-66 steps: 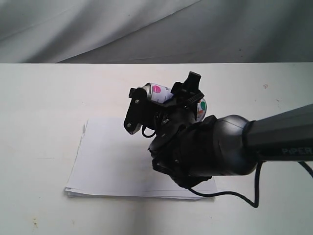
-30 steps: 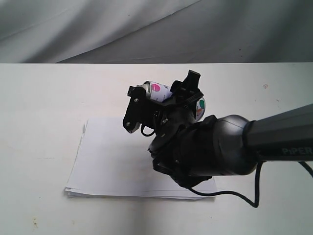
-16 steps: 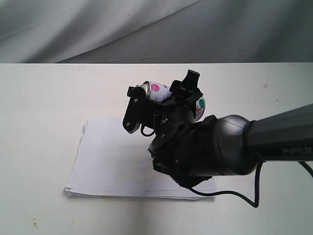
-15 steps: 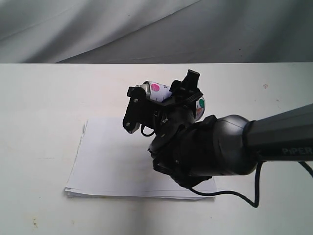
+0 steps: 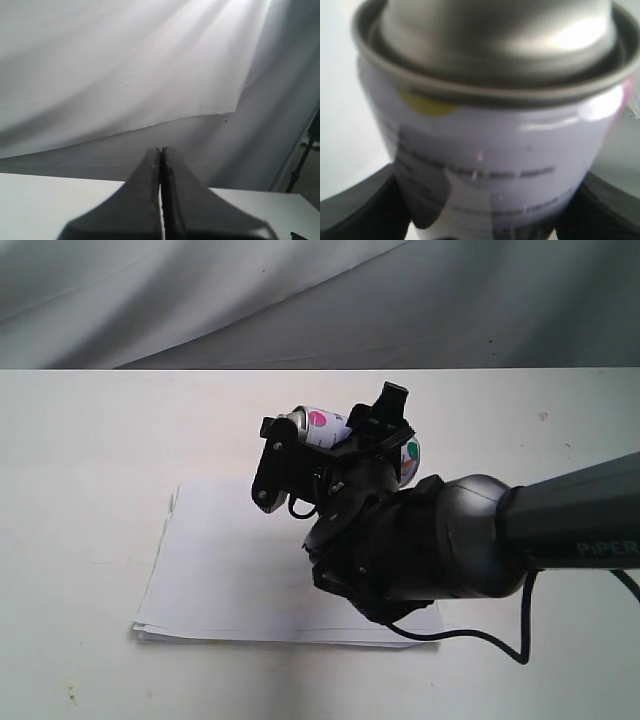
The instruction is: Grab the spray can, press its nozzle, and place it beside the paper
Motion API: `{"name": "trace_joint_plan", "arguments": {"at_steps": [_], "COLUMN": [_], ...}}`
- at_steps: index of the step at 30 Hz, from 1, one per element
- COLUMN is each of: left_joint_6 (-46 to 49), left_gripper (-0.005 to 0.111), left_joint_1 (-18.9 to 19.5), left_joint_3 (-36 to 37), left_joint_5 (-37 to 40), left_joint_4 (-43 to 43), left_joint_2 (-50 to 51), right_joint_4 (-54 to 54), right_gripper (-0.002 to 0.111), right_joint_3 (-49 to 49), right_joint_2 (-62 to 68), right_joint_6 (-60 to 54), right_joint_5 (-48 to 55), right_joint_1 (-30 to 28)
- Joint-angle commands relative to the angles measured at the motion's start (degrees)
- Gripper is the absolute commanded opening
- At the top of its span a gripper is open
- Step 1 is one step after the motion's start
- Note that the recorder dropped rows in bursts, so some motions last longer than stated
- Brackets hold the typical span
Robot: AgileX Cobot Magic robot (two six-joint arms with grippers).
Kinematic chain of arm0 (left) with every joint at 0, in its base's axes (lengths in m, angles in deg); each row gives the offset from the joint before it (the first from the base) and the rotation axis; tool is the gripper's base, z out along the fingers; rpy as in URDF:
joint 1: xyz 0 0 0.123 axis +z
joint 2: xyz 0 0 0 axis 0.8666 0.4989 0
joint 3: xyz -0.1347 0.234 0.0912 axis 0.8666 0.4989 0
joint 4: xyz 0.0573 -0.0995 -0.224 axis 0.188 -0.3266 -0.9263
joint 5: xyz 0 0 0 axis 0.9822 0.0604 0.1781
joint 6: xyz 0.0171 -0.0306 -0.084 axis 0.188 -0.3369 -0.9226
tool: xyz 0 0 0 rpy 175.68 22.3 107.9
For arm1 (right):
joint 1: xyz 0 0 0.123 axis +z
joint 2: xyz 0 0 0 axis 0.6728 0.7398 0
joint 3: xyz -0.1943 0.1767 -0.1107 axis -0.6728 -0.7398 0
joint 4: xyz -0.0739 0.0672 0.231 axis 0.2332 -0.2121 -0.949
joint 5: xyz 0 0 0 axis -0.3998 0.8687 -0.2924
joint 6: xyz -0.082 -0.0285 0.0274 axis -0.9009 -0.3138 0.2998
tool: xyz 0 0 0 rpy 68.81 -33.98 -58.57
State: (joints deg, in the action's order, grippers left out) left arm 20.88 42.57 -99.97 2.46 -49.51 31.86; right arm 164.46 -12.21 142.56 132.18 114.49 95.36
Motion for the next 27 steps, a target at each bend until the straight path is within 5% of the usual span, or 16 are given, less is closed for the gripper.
{"name": "trace_joint_plan", "arguments": {"at_steps": [1,6,14,27], "left_joint_6": [1.2,2.7,2.8,-2.0], "left_gripper": [0.000,0.000,0.000,0.000], "left_joint_1": [0.1,0.1,0.1,0.1], "left_joint_3": [-10.8,-16.4,-13.8,-13.5], "left_joint_5": [8.4,11.2,7.2,-6.7], "left_joint_4": [3.2,3.2,2.1,0.6], "left_joint_2": [14.1,26.9,41.5,45.2], "right_joint_4": [1.6,1.6,0.9,0.7], "right_gripper": [0.000,0.000,0.000,0.000], "right_joint_3": [0.7,0.7,0.7,0.7], "right_joint_2": [-0.8,-0.8,-0.8,-0.8], "right_joint_6": [0.0,0.0,0.0,0.0], "right_joint_5": [2.5,2.5,2.5,2.3], "right_joint_1": [0.2,0.2,0.2,0.2]}}
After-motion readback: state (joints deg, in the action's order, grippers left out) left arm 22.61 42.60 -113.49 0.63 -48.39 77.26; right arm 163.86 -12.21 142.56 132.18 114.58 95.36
